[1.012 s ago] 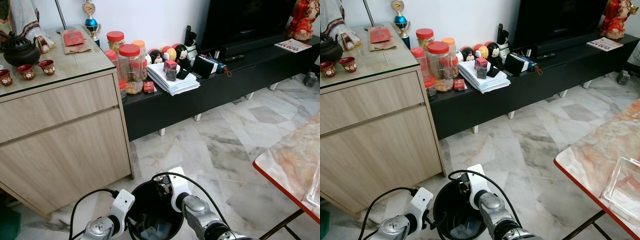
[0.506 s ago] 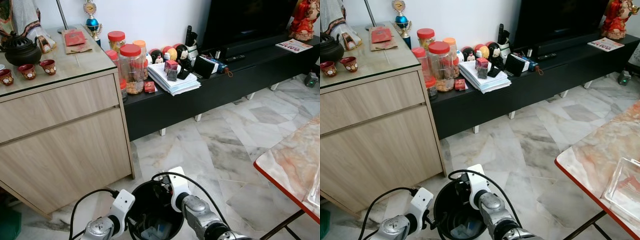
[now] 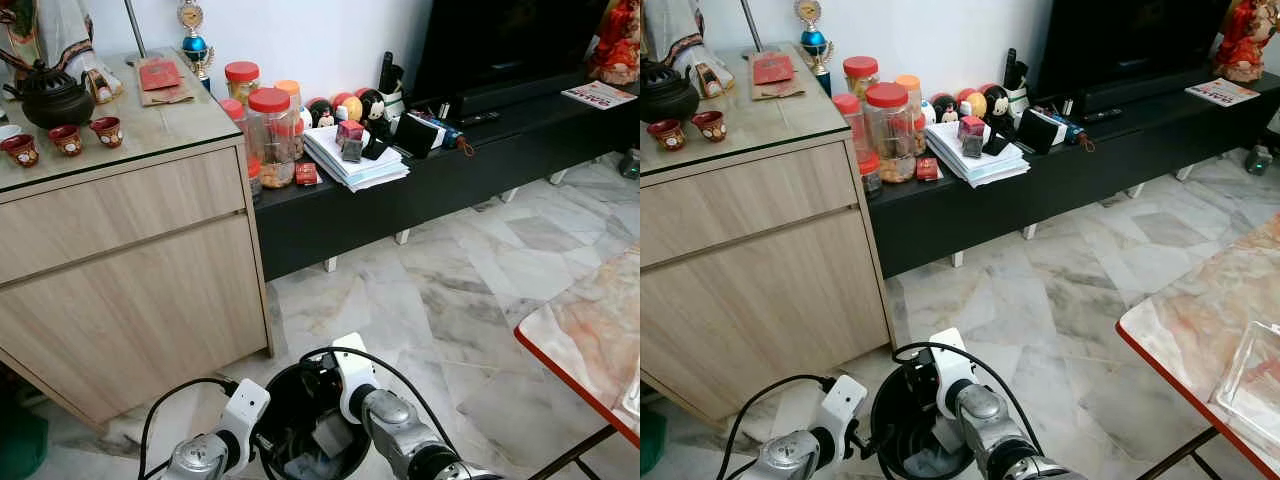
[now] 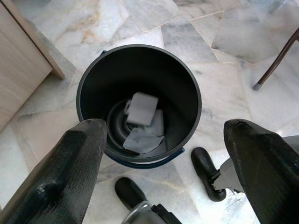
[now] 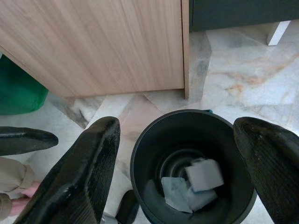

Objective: Picking trash to rubbish bin

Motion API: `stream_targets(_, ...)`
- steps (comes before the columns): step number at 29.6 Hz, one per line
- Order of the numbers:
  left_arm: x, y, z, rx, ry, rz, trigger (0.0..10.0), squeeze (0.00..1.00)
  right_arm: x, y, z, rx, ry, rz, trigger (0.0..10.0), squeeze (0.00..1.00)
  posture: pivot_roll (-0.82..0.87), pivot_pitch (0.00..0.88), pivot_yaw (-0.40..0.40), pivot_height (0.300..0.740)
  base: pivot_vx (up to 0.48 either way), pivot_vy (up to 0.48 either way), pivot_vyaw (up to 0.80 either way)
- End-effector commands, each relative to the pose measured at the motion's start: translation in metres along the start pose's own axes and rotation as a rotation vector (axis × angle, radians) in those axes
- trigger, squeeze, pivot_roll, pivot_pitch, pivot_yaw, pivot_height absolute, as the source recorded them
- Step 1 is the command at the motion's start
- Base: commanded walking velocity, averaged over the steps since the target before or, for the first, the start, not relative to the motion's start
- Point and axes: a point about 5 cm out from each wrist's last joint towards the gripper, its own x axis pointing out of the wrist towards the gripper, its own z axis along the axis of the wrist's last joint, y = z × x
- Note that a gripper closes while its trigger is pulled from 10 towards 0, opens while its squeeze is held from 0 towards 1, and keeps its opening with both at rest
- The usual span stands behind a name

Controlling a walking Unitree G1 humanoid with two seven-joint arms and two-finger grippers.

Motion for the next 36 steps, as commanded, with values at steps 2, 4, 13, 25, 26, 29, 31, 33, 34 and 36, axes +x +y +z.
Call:
stream_targets(2, 0.0, 0.0, 0.001, 0.004, 0.009, -0.007, 10.0, 0.0, 0.009, 0.028, 0.014, -0.005, -0.039, 0.07, 10.0, 0.0, 0.1, 0.04, -0.048, 0.74, 0.0, 0.0, 0.0)
stream_targets(4, 0.0, 0.001, 0.0, 0.007, 0.011, 0.004, 10.0, 0.0, 0.008, 0.025, 0.013, 0.0, -0.037, 0.063, 10.0, 0.0, 0.09, 0.042, -0.05, 0.74, 0.0, 0.0, 0.0)
stream_targets(13, -0.011, 0.026, -0.011, -0.022, 0.073, 0.251, 10.0, 0.0, -0.008, -0.015, -0.017, 0.059, 0.023, -0.073, 10.0, 0.0, 0.07, 0.044, -0.045, 0.74, 0.0, 0.0, 0.0)
stream_targets(25, -0.036, 0.053, -0.035, -0.231, 0.092, 0.537, 10.0, 0.0, -0.044, -0.062, -0.07, 0.188, 0.129, -0.304, 10.0, 0.0, 0.05, 0.043, -0.029, 0.74, 0.0, 0.0, 0.0)
stream_targets(26, -0.039, 0.055, -0.037, -0.248, 0.092, 0.562, 10.0, 0.0, -0.049, -0.065, -0.077, 0.211, 0.146, -0.33, 10.0, 0.0, 0.05, 0.043, -0.027, 0.74, 0.0, 0.0, 0.0)
stream_targets(29, -0.041, 0.056, -0.04, -0.259, 0.095, 0.585, 10.0, 0.0, -0.055, -0.066, -0.089, 0.238, 0.175, -0.357, 10.0, 0.0, 0.05, 0.043, -0.027, 0.74, 0.0, 0.0, 0.0)
stream_targets(31, -0.043, 0.056, -0.044, -0.279, 0.103, 0.6, 10.0, 0.0, -0.061, -0.066, -0.1, 0.263, 0.206, -0.378, 10.0, 0.0, 0.04, 0.038, -0.023, 0.74, 0.0, 0.0, 0.0)
stream_targets(33, -0.046, 0.056, -0.049, -0.312, 0.114, 0.622, 10.0, 0.0, -0.068, -0.065, -0.114, 0.276, 0.248, -0.398, 10.0, 0.0, 0.04, 0.037, -0.023, 0.74, 0.0, 0.0, 0.0)
stream_targets(34, -0.047, 0.056, -0.051, -0.322, 0.113, 0.628, 10.0, 0.0, -0.07, -0.064, -0.117, 0.279, 0.256, -0.4, 10.0, 0.0, 0.04, 0.037, -0.023, 0.74, 0.0, 0.0, 0.0)
stream_targets(36, -0.048, 0.054, -0.055, -0.341, 0.117, 0.635, 10.0, 0.0, -0.073, -0.063, -0.122, 0.291, 0.262, -0.405, 10.0, 0.0, 0.03, 0.033, -0.022, 0.74, 0.0, 0.0, 0.0)
